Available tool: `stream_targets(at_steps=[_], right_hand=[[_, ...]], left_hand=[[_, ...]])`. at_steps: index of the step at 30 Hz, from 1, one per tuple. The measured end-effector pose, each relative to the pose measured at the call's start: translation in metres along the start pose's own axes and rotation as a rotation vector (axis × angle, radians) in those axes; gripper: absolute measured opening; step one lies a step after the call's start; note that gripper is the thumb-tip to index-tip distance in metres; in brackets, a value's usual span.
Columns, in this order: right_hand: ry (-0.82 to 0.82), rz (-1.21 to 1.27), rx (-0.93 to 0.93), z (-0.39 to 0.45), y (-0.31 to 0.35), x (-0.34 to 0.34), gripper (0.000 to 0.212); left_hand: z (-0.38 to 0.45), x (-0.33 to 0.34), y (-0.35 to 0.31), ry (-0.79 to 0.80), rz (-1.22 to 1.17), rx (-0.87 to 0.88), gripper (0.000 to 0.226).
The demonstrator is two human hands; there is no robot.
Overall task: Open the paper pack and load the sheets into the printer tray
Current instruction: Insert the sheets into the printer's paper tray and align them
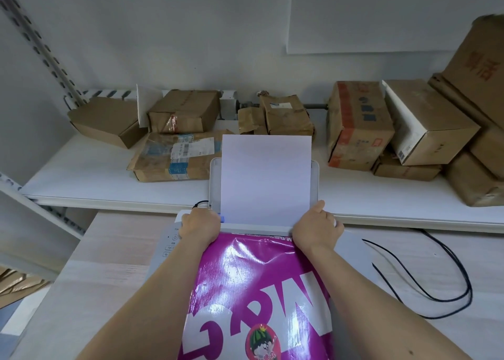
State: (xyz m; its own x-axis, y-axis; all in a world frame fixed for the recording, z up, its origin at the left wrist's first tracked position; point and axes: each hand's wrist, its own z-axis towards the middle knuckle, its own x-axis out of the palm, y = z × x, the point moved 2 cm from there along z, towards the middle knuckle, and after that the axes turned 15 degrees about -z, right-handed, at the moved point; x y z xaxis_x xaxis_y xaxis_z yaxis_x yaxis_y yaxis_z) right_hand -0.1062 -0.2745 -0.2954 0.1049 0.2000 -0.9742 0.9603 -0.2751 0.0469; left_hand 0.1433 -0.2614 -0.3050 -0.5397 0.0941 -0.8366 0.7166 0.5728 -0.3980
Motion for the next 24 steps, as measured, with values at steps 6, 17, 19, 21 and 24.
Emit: stream_targets(at_steps=[6,17,19,21,24], right_hand=[[0.003,-0.006,-0.005,0.0003,0.0011,0.0007,0.083],[0.008,-0.015,-0.002,0.0003,0.0011,0.0015,0.082],[0.008,-0.019,-0.002,0.0006,0.0011,0.0015,0.082],[0.010,-0.021,-0.001,0.0007,0.0012,0.0014,0.082],[0.009,-0.024,-0.001,0.0007,0.0011,0.0013,0.082]], left_hand=[[-0.0132,-0.0095,-0.0128,0.039,0.126,0.123,0.056],[-0.0072,-0.0078,-0.0114,0.110,0.353,0.229,0.054],[-0.0056,-0.0073,-0.0119,0.121,0.372,0.255,0.054],[-0.0057,-0.0085,-0.0135,0.138,0.385,0.266,0.054],[-0.0038,-0.0093,-0.0130,0.150,0.391,0.268,0.052]])
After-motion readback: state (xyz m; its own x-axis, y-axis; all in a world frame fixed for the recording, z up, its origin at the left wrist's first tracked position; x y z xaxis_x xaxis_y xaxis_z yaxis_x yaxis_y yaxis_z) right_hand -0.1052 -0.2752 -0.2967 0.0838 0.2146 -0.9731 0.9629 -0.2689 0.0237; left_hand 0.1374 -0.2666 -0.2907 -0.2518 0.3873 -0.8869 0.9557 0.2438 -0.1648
